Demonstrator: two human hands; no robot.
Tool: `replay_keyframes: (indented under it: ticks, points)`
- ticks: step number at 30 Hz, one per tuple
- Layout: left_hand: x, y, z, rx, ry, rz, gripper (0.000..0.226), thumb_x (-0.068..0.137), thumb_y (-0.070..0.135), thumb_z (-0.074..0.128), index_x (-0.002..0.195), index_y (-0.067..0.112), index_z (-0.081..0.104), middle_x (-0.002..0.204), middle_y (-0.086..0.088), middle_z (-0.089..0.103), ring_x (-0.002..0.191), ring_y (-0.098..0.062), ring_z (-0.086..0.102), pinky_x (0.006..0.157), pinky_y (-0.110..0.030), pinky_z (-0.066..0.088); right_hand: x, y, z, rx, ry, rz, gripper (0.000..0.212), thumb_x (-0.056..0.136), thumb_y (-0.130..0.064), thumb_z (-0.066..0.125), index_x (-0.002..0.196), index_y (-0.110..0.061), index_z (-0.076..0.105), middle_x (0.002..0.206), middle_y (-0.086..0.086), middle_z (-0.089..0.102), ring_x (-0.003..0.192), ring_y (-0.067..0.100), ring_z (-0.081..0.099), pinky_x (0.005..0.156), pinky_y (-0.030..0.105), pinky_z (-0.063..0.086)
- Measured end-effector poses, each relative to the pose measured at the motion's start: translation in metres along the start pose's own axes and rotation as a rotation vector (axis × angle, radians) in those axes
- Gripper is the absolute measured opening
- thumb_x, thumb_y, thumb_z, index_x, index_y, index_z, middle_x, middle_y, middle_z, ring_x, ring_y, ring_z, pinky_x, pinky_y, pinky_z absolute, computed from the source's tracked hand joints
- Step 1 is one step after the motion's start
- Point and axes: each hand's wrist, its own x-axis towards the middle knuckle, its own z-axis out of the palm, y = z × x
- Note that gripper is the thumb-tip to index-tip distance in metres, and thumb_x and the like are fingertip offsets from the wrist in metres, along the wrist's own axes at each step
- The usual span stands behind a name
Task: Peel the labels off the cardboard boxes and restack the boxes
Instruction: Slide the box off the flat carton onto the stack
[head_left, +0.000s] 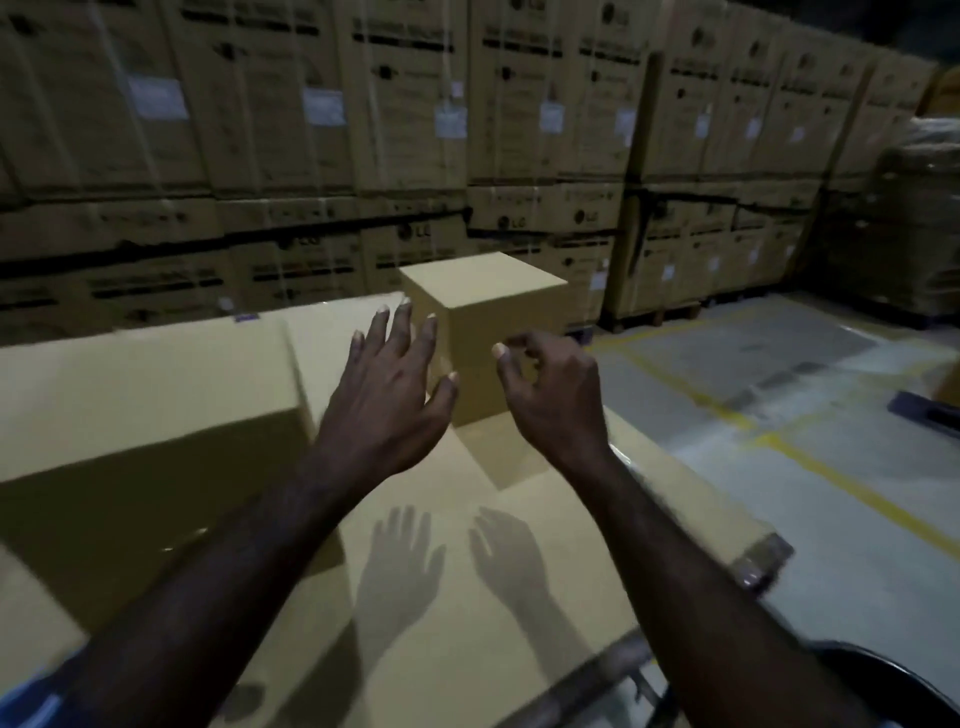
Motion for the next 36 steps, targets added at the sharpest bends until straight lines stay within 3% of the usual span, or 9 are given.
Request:
replay_keyframes:
  ticks: [9, 17, 22, 27, 31, 36]
  points:
    - [-0.042, -0.183, -0.082, 0.120, 0.017, -0.221, 0.066, 0.098, 0.047, 0.037, 0.155, 0.020, 0.014, 0.163, -0.006, 0.001, 0.150, -0.022, -0.002, 0.121, -0.043, 0.002, -0.003, -0.140, 0.139, 0.089, -0.236, -0.078, 0.032, 0.096, -0.038, 0.055, 0.116, -0.017, 0.067, 0.112, 0.000, 0.069, 0.106, 0.015, 0.057, 0.084, 0.032, 0.048]
    - [-0.073, -0.267, -0.094, 0.234, -0.118, -0.401, 0.068, 0.097, 0.057, 0.030, 0.154, 0.021, 0.018, 0.162, -0.010, 0.004, 0.149, -0.028, -0.001, 0.119, -0.050, 0.007, -0.015, -0.150, 0.193, 0.029, -0.442, 0.004, 0.043, 0.096, -0.047, 0.051, 0.124, -0.015, 0.060, 0.123, 0.002, 0.064, 0.111, 0.017, 0.055, 0.086, 0.036, 0.052]
    - [-0.081, -0.287, -0.093, 0.072, -0.221, -0.540, 0.072, 0.092, 0.067, 0.030, 0.152, 0.028, 0.024, 0.162, -0.010, 0.006, 0.148, -0.033, 0.005, 0.115, -0.053, 0.020, -0.017, -0.155, 0.196, 0.119, -0.469, 0.069, 0.039, 0.098, -0.037, 0.050, 0.128, -0.013, 0.057, 0.125, 0.003, 0.061, 0.109, 0.017, 0.057, 0.088, 0.034, 0.052]
    - [-0.073, -0.274, -0.096, -0.103, -0.100, -0.614, 0.068, 0.091, 0.055, 0.053, 0.148, 0.021, 0.037, 0.158, -0.014, 0.023, 0.137, -0.036, 0.035, 0.107, -0.048, 0.034, -0.018, -0.155, 0.196, 0.150, -0.468, 0.173, 0.041, 0.097, -0.040, 0.053, 0.131, -0.018, 0.054, 0.131, 0.002, 0.058, 0.112, 0.019, 0.056, 0.090, 0.039, 0.052]
    - [-0.065, -0.263, -0.101, -0.152, -0.087, -0.607, 0.068, 0.088, 0.052, 0.061, 0.146, 0.023, 0.041, 0.157, -0.012, 0.028, 0.137, -0.035, 0.036, 0.107, -0.047, 0.034, -0.013, -0.155, 0.189, 0.168, -0.450, 0.222, 0.041, 0.094, -0.042, 0.058, 0.126, -0.019, 0.058, 0.128, 0.004, 0.060, 0.110, 0.019, 0.058, 0.088, 0.042, 0.055]
    - [-0.054, -0.243, -0.105, -0.198, -0.077, -0.569, 0.068, 0.087, 0.052, 0.061, 0.145, 0.023, 0.042, 0.155, -0.010, 0.032, 0.135, -0.034, 0.039, 0.104, -0.046, 0.037, 0.004, -0.146, 0.170, 0.174, -0.400, 0.225, 0.040, 0.091, -0.042, 0.063, 0.125, -0.022, 0.060, 0.126, 0.005, 0.060, 0.100, 0.014, 0.055, 0.076, 0.030, 0.054]
